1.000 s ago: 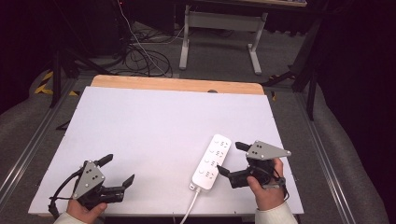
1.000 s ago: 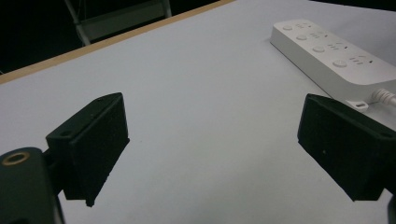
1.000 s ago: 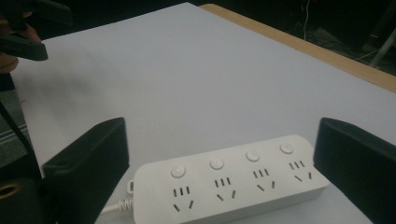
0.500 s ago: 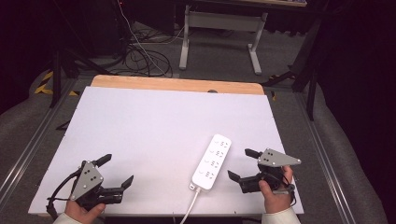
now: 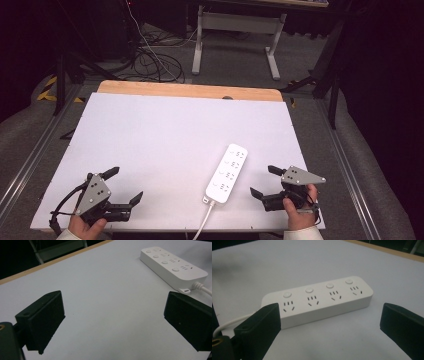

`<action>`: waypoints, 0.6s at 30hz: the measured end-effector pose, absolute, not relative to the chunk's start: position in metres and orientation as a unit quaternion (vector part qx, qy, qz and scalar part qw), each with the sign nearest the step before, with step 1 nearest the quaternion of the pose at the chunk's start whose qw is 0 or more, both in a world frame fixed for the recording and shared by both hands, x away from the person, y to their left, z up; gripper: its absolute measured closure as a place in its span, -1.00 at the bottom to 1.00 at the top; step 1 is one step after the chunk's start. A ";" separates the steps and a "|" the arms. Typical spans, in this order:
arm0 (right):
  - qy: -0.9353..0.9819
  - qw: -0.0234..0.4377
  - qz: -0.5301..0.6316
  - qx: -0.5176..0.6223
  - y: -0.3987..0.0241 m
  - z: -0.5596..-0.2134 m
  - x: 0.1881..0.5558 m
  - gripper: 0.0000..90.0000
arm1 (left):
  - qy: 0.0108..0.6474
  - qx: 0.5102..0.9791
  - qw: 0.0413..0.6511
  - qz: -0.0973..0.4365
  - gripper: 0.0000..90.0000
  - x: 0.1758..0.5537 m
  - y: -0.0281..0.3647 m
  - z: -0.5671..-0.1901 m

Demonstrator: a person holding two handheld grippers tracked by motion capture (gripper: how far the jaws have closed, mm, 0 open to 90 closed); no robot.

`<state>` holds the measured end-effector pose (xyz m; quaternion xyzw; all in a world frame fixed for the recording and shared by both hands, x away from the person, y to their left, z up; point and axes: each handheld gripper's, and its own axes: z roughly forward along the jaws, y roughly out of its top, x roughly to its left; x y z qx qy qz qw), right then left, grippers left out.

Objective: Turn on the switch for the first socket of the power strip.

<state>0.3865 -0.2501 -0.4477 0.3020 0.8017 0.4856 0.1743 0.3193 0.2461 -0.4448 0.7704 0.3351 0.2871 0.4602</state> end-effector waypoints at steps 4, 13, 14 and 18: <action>0.811 0.165 0.465 0.313 -0.253 -0.458 0.386 -0.91 | 0.340 0.769 0.462 0.283 -0.92 0.319 0.248 -0.446; 0.811 0.138 0.464 0.327 -0.266 -0.479 0.383 -0.91 | 0.350 0.762 0.467 0.280 -0.91 0.319 0.255 -0.449; 0.813 0.138 0.461 0.327 -0.266 -0.481 0.383 -0.91 | 0.349 0.763 0.466 0.282 -0.91 0.318 0.255 -0.449; 0.811 0.148 0.464 0.324 -0.265 -0.479 0.383 -0.91 | 0.348 0.764 0.460 0.289 -0.91 0.321 0.255 -0.450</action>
